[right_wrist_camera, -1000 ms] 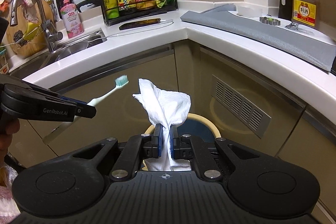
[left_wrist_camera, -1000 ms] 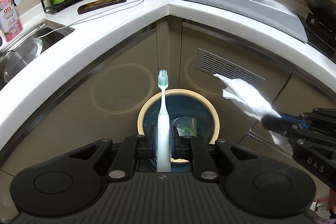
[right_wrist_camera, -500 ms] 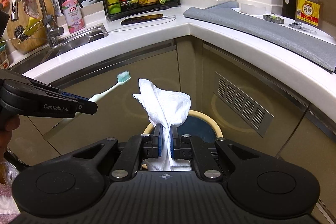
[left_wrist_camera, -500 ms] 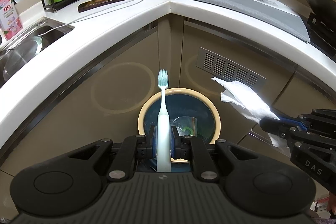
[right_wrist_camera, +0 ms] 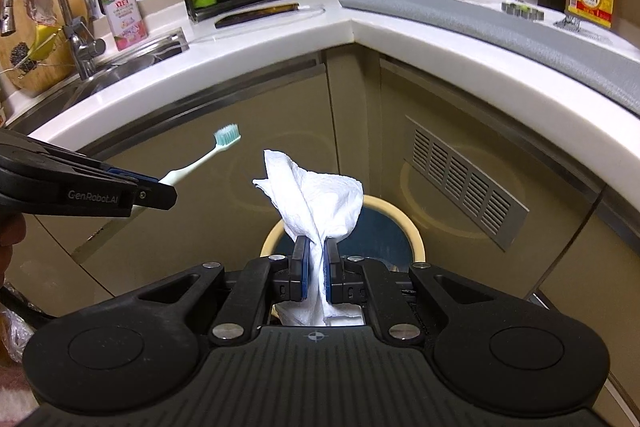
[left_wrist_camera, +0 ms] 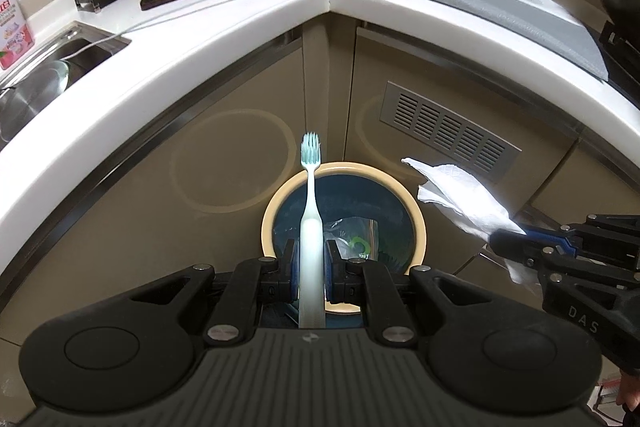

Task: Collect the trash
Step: 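Carry the toothbrush and white tissue down over the trash bin, then open both tools over the bin, dropping the toothbrush and tissue inside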

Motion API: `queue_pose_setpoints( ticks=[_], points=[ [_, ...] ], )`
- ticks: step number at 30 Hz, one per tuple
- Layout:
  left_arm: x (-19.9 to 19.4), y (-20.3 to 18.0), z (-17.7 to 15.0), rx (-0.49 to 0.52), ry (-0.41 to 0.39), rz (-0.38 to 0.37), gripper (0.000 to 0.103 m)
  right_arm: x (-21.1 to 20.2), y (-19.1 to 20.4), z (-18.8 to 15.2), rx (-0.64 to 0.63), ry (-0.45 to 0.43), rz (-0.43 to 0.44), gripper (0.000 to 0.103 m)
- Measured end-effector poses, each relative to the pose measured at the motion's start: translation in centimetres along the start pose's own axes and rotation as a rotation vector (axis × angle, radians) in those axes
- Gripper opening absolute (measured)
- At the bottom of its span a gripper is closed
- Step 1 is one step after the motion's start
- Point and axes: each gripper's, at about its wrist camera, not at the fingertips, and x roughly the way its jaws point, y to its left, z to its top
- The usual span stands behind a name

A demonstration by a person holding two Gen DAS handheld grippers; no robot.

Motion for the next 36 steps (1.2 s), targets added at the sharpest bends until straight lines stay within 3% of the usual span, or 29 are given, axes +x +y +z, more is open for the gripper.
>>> queue_pose_setpoints(
  ticks=[15, 36],
  points=[
    [9.0, 0.1, 2.3, 0.023, 0.141, -0.010, 0.013, 8.5, -2.2, 1.7, 0.043, 0.135, -0.009, 0.008],
    [25.8, -0.2, 4.3, 0.070, 0.355, -0.024, 0.013, 23.2, -5.6, 1.1, 0.088, 0.330, -0.069, 0.008]
  ],
)
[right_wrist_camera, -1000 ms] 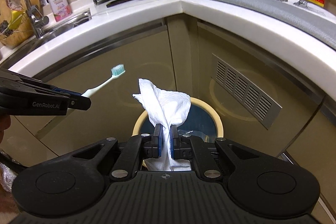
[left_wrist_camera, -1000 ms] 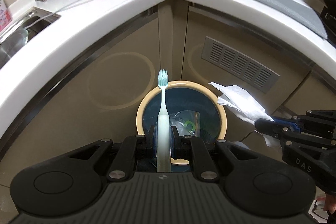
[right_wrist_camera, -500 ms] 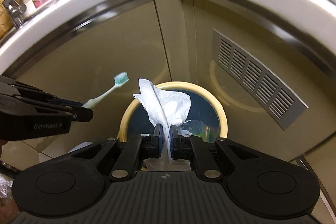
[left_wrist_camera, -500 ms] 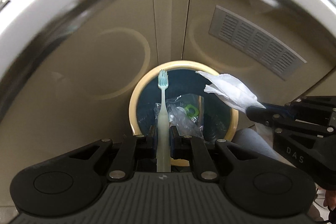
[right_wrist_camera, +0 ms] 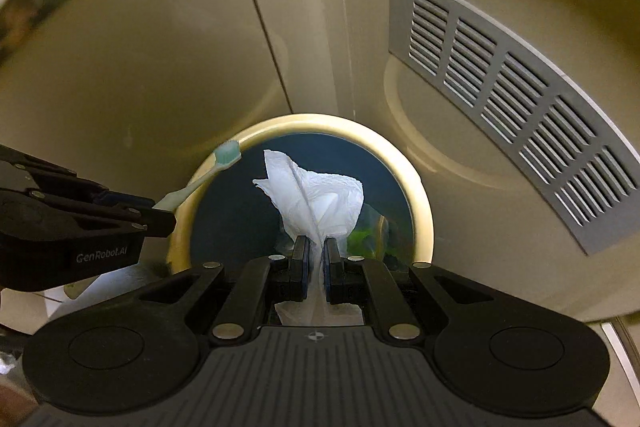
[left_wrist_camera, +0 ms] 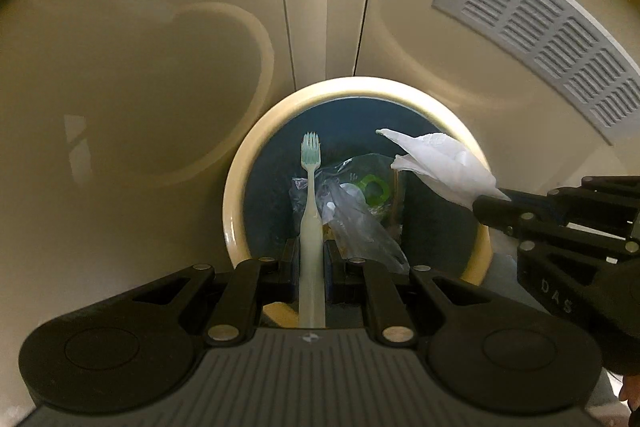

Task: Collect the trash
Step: 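Open both tools over the bin, dropping the toothbrush and tissue inside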

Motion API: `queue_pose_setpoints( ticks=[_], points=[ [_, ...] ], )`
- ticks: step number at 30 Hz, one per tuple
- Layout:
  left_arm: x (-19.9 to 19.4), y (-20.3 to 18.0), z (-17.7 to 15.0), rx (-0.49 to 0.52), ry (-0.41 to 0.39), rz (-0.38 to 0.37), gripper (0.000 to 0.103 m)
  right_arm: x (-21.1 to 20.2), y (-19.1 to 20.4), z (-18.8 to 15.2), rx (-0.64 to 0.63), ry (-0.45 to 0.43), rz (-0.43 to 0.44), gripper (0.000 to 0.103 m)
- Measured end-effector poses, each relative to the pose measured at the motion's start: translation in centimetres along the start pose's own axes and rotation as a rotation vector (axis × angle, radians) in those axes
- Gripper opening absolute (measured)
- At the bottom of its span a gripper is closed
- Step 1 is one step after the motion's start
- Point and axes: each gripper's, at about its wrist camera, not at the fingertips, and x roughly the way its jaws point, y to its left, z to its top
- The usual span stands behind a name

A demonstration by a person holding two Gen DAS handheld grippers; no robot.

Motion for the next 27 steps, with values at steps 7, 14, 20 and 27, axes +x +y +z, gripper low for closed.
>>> queue_pose_setpoints(
  ticks=[7, 14, 20, 27],
  points=[
    [4.5, 0.0, 0.6, 0.010, 0.076, 0.015, 0.013, 4.2, -0.1, 0.2, -0.020, 0.053, -0.031, 0.008],
    [6.8, 0.5, 1.1, -0.004, 0.112, 0.020, 0.013, 7.0, -0.5, -0.2, -0.028, 0.098, -0.057, 0.009],
    [8.2, 0.7, 1.1, 0.011, 0.117, 0.038, 0.013, 8.6, -0.8, 0.2, -0.025, 0.114, -0.071, 0.009],
    [8.9, 0.3, 1.2, 0.029, 0.131, 0.046, 0.013, 9.3, -0.9, 0.3, -0.017, 0.134, -0.076, 0.009]
  ],
)
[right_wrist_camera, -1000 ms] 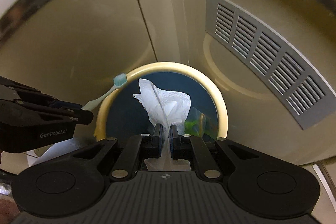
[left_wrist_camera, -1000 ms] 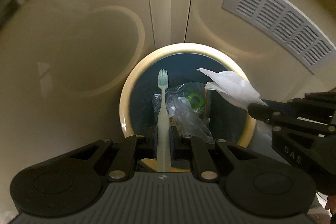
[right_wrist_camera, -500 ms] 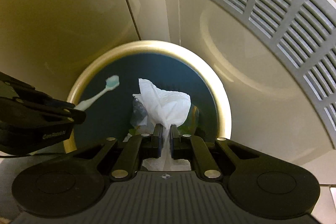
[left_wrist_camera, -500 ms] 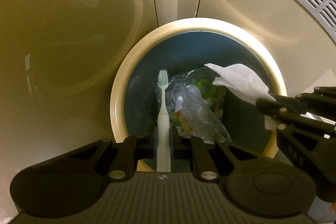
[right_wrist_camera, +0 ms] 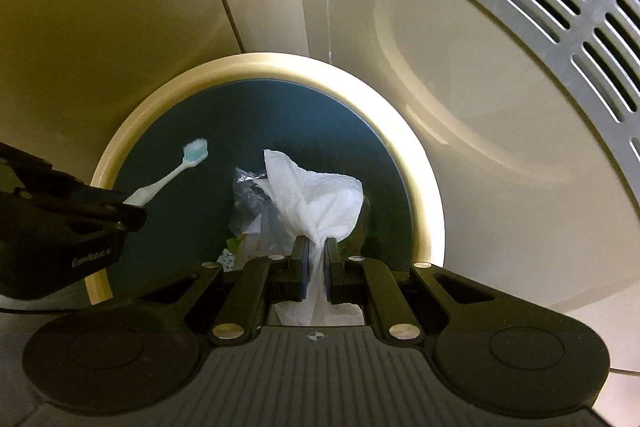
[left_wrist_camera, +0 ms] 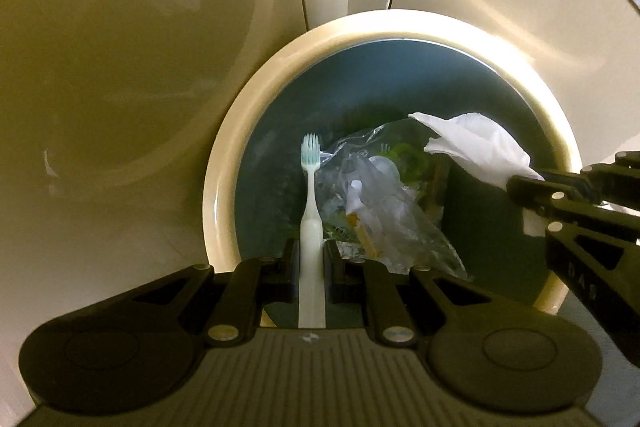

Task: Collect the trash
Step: 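Open both tools over the bin, dropping the toothbrush and tissue inside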

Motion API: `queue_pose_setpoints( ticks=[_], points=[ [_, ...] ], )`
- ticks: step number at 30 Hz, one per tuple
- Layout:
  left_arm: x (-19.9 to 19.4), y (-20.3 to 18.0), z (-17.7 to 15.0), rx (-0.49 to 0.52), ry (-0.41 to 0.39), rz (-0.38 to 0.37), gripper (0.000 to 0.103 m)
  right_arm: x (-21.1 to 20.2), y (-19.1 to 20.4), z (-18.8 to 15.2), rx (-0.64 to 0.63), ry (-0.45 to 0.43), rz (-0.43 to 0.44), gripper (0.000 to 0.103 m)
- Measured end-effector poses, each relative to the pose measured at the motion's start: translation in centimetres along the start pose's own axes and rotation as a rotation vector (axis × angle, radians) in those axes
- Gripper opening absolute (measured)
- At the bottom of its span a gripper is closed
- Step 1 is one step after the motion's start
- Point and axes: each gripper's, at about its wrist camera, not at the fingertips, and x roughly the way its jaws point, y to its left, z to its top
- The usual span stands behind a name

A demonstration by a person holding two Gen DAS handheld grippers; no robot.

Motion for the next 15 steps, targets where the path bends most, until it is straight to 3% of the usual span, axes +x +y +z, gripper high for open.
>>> queue_pose_setpoints(
  ticks=[9, 10, 11, 12, 13, 14, 15],
  points=[
    [0.9, -0.1, 0.7, 0.015, 0.019, 0.006, 0.015, 0.5, -0.2, 0.2, 0.003, 0.020, 0.006, 0.012],
    [1.0, -0.2, 0.7, 0.026, 0.023, 0.003, 0.029, 0.5, -0.3, 0.3, 0.007, 0.024, 0.011, 0.013],
    [0.9, -0.2, 0.7, 0.033, 0.029, -0.002, 0.058, 0.5, -0.4, 0.4, 0.013, 0.030, 0.017, 0.014],
    [0.8, -0.1, 0.7, 0.030, 0.019, -0.007, 0.072, 0.4, -0.6, 0.5, 0.023, 0.037, 0.023, 0.024],
    [0.4, 0.1, 0.6, 0.021, 0.001, -0.006, 0.094, 0.2, -0.8, 0.6, 0.034, 0.037, 0.021, 0.032],
    [-0.1, 0.2, 0.4, 0.008, -0.018, 0.011, 0.099, 0.0, -0.9, 0.7, 0.043, 0.032, 0.016, 0.049],
    [-0.5, 0.5, 0.2, 0.001, -0.031, 0.018, 0.101, -0.4, -1.1, 0.7, 0.048, 0.022, 0.005, 0.053]
  ],
)
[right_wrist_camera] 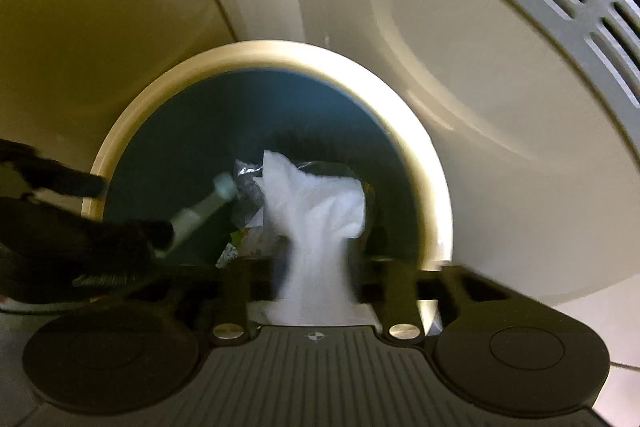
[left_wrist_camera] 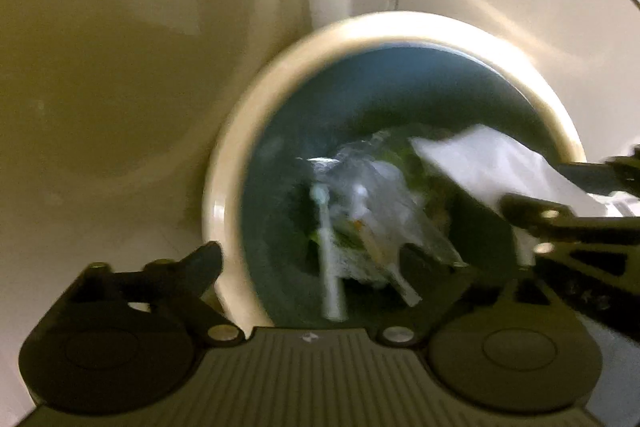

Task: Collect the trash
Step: 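Open both tools over the bin, dropping the toothbrush and tissue inside, then raise both open tools from the bin back toward the counter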

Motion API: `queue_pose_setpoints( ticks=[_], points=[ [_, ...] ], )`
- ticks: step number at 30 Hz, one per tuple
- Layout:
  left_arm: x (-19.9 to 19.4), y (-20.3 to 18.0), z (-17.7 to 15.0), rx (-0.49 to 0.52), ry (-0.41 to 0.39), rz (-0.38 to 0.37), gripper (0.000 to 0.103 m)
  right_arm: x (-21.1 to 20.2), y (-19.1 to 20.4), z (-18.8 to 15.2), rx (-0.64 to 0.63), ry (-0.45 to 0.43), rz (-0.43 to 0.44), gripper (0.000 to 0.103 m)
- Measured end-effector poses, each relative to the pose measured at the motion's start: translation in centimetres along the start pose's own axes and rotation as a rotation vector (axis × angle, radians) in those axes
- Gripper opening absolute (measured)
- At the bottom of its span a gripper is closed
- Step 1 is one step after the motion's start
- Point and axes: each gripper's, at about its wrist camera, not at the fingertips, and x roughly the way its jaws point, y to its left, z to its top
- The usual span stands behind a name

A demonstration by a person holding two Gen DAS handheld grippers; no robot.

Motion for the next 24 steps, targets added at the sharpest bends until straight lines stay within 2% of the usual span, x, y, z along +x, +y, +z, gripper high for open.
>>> queue_pose_setpoints(
  ticks=[1, 3, 8, 11, 17, 24],
  points=[
    [-0.2, 0.2, -0.1, -0.008, 0.000, -0.003, 0.103, -0.3, -0.1, 0.0, -0.001, -0.005, 0.002, 0.055],
    [-0.6, 0.8, -0.4, -0.034, 0.009, -0.022, 0.103, -0.8, -0.3, 0.0, -0.005, -0.001, 0.009, 0.065],
    [-3.0, 1.6, -1.7, -0.056, -0.005, -0.017, 0.103, -3.4, 0.2, -0.3, -0.011, -0.035, 0.028, 0.070],
    [-5.3, 1.6, -2.6, -0.062, -0.024, -0.012, 0.103, -5.4, 0.4, -0.7, -0.028, -0.069, 0.038, 0.077],
    [-9.9, 1.2, -5.3, -0.053, -0.067, 0.044, 0.103, -9.9, 1.6, -2.6, -0.059, -0.121, 0.044, 0.080],
    [-15.2, 1.4, -9.2, -0.094, -0.126, 0.045, 0.103, -15.2, 2.9, -5.7, -0.078, -0.199, 0.053, 0.085]
  ],
)
